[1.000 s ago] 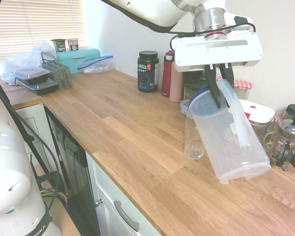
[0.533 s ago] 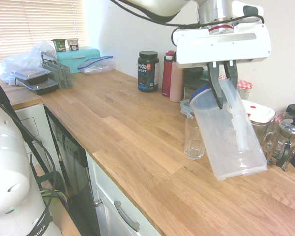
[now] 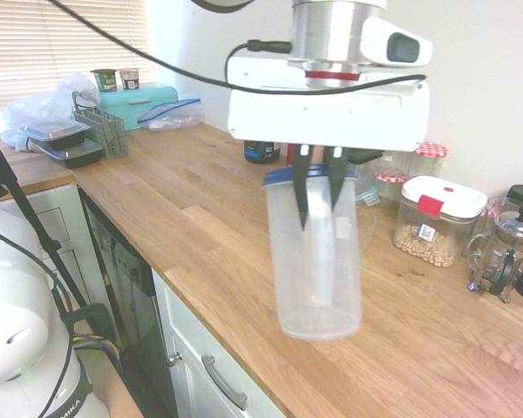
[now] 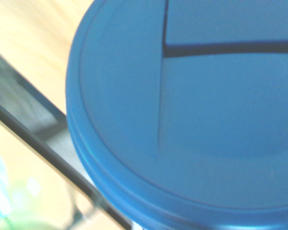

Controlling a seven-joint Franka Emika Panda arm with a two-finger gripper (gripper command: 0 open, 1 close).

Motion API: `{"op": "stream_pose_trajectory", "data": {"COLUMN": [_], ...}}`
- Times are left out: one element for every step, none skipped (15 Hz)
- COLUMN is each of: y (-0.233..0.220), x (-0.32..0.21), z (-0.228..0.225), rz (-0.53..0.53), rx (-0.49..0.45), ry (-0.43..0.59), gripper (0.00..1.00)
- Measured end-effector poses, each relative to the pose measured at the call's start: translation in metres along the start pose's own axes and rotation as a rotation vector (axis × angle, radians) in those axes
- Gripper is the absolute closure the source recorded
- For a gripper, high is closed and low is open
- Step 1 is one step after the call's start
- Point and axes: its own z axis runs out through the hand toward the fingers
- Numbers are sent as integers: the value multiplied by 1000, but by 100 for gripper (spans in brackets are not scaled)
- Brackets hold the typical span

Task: Pour me some water

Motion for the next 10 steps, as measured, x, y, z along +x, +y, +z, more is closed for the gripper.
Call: {"op": "stream_pose_trajectory", "data": {"y": [-18, -37, -58, -81, -104, -126, -146, -163, -181, -202], "x": [-9, -15, -18, -18, -14, -5, 9, 25, 41, 54], "z": [-5, -12, -22, -33, -41, -45, -44, -40, -36, -33], "rz": [-15, -11, 20, 68, 124, 185, 247, 309, 369, 426], "rx": [34, 68, 103, 135, 161, 183, 204, 224, 243, 257], "ry": [39, 83, 121, 150, 176, 196, 210, 227, 245, 268], "gripper": [100, 100, 100, 100, 100, 100, 100, 100, 100, 100]}}
